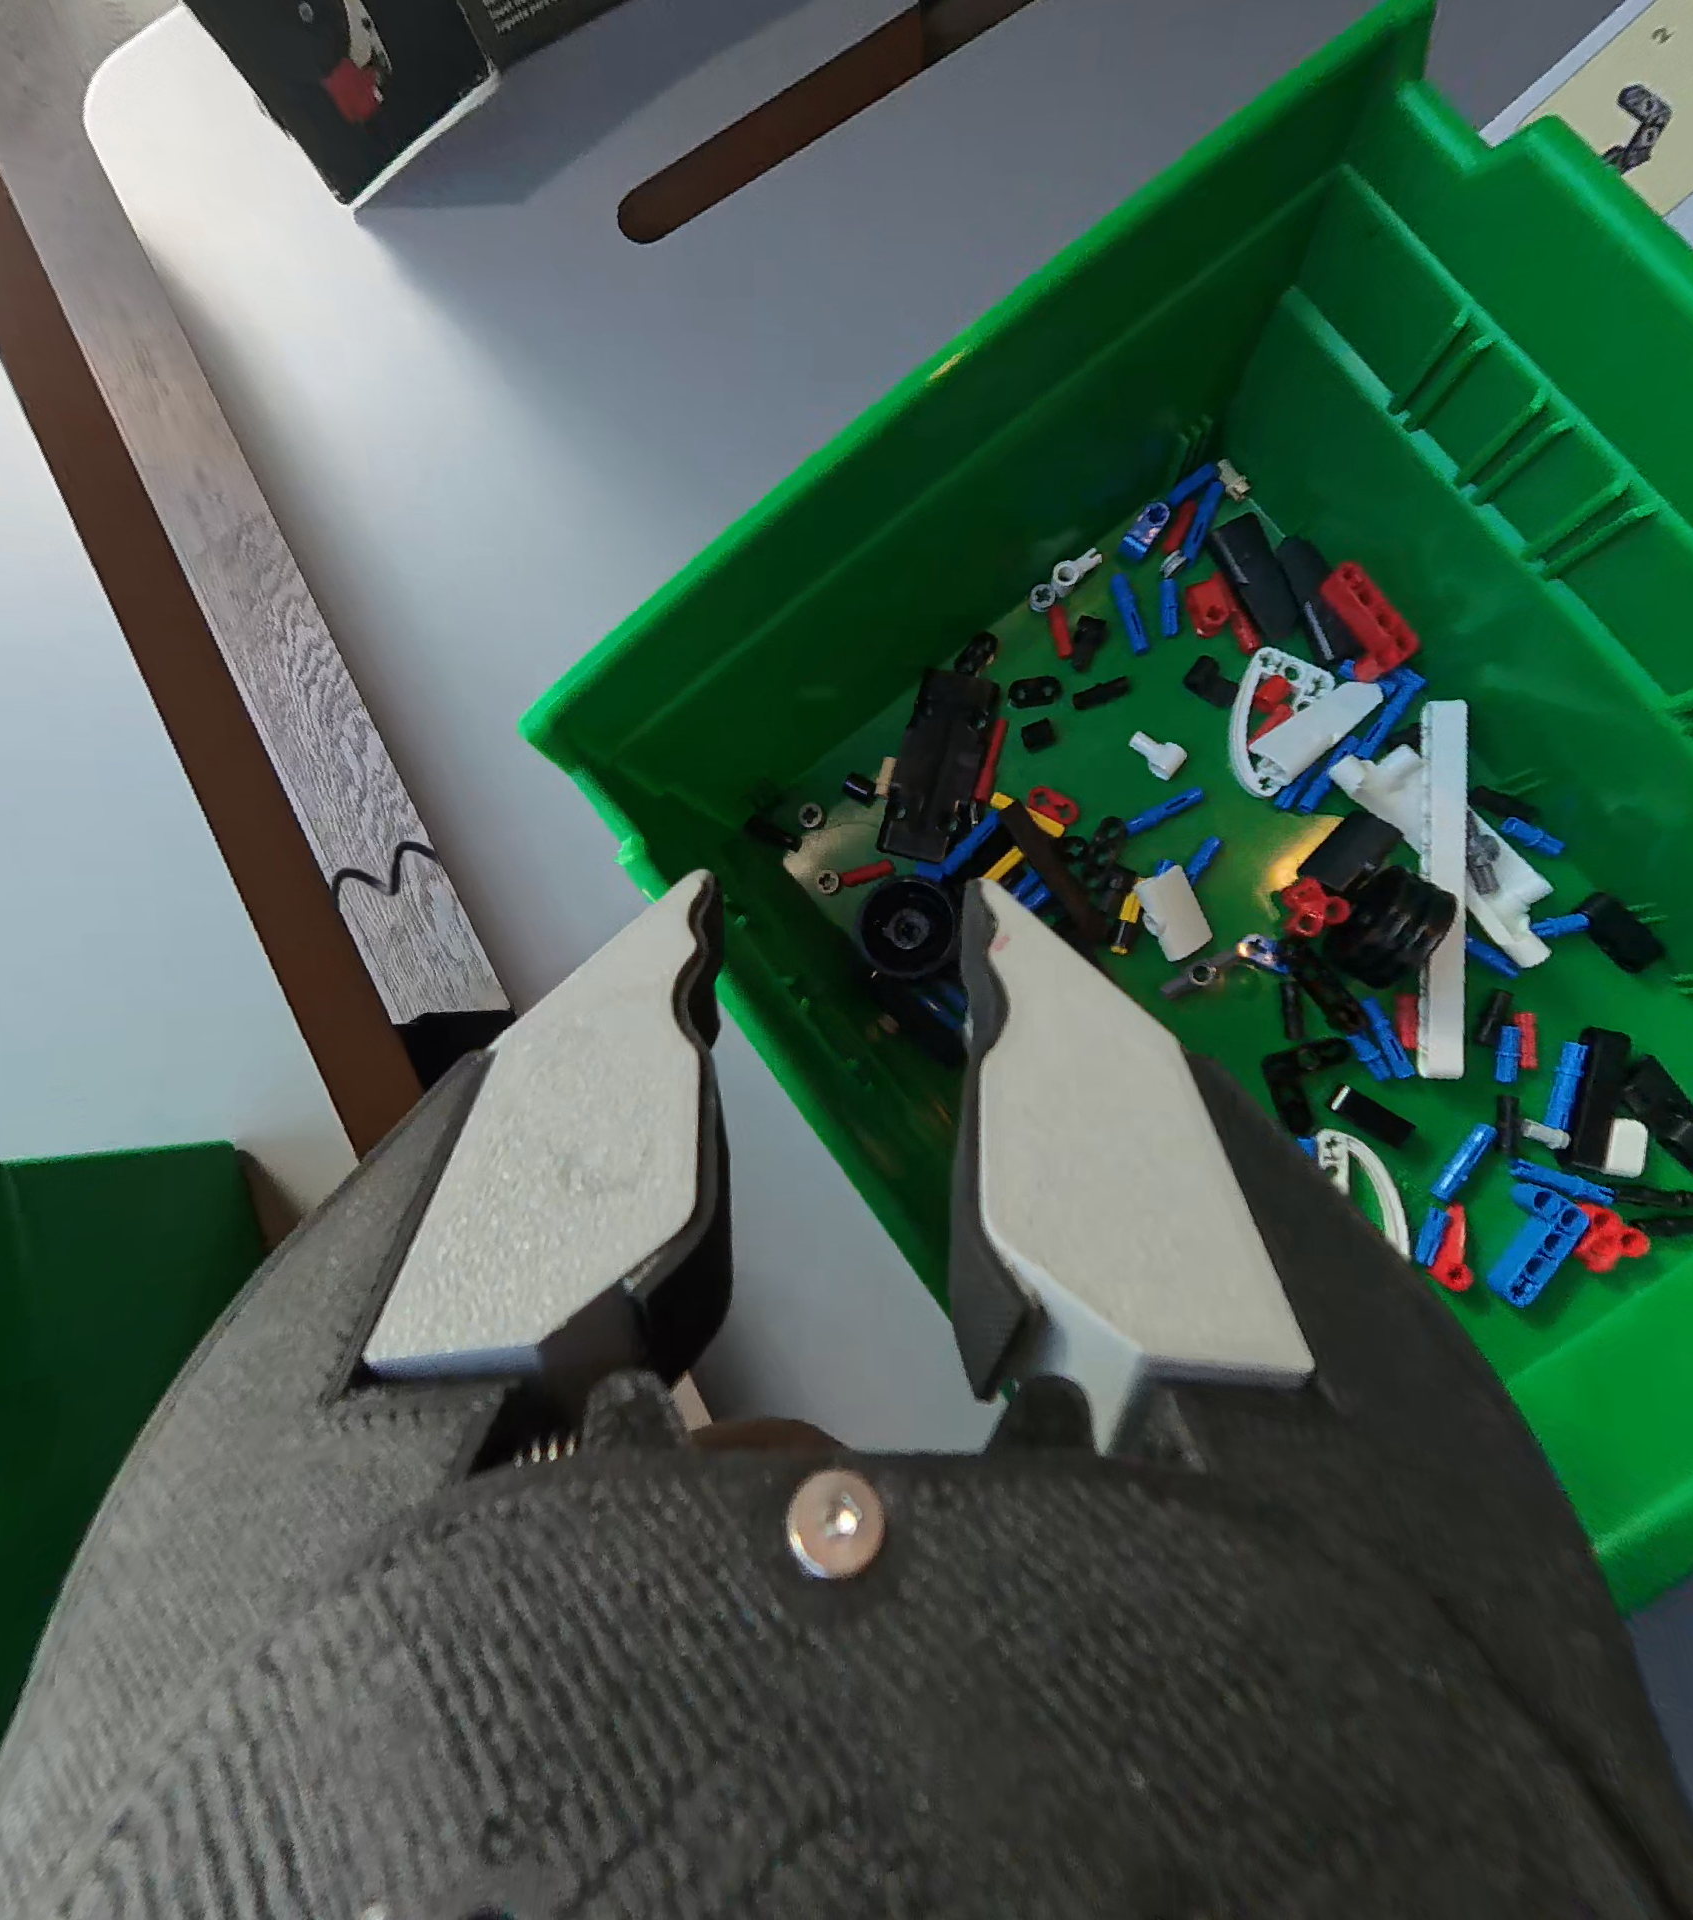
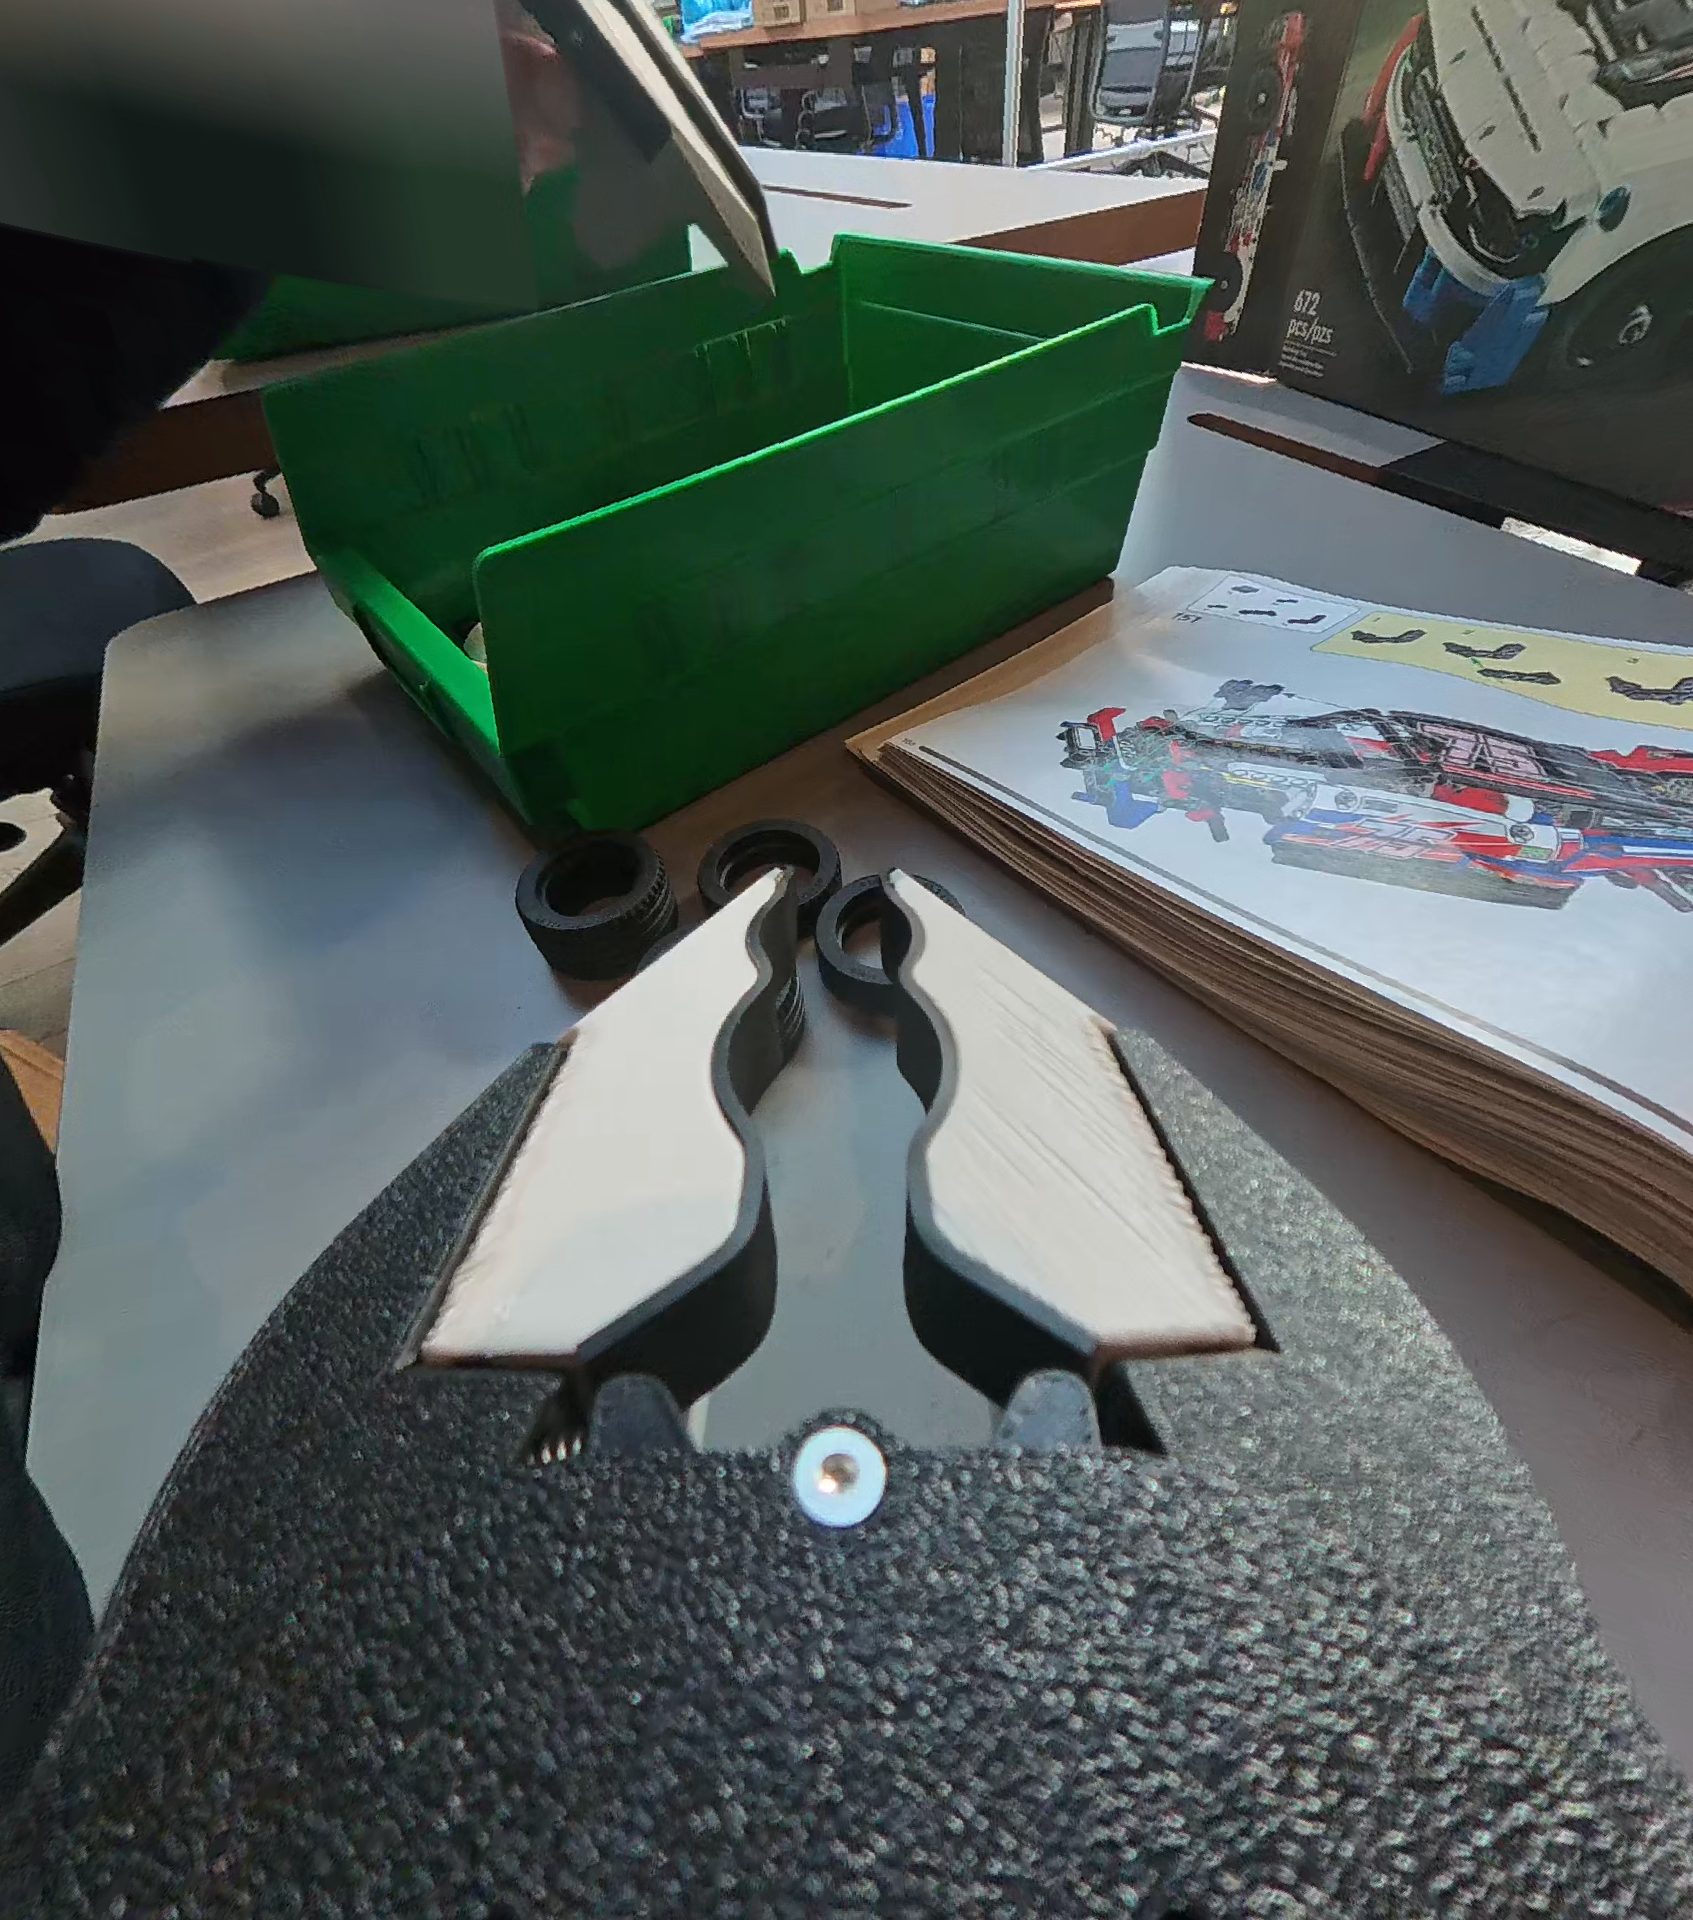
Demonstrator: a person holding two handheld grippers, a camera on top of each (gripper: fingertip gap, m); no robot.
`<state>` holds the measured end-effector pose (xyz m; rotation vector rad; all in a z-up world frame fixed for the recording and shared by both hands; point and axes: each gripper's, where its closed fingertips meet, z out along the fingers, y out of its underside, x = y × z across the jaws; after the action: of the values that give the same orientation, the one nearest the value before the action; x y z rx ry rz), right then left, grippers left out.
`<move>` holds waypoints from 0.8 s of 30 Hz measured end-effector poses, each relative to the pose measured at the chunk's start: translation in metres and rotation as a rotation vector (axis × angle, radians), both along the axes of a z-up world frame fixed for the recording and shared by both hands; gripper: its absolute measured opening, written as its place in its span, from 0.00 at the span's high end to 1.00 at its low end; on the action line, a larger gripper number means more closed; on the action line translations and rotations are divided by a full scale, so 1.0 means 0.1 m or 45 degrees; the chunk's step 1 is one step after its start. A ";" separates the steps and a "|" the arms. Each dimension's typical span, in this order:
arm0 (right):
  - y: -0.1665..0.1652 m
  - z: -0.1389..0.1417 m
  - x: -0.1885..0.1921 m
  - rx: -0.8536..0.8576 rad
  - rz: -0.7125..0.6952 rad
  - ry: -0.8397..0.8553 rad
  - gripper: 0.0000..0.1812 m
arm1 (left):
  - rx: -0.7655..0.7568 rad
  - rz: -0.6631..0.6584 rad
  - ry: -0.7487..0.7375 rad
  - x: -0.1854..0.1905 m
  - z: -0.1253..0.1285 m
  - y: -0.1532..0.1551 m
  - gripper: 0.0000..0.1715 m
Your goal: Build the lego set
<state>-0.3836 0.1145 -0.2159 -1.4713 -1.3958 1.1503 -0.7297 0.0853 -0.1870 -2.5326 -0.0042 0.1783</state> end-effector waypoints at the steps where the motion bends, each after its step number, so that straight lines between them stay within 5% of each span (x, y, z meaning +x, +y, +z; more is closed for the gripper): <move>1: 0.00 0.00 0.00 0.002 0.001 -0.002 0.92 | -0.004 -0.007 0.004 0.00 -0.01 0.02 0.74; 24: 0.02 0.02 0.00 -0.006 -0.001 0.022 0.92 | -0.049 -0.098 0.034 0.16 -0.08 0.30 0.75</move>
<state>-0.3834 0.1166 -0.2134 -1.4613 -1.3816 1.1639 -0.7133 0.1153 -0.1947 -2.5634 0.1082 0.1826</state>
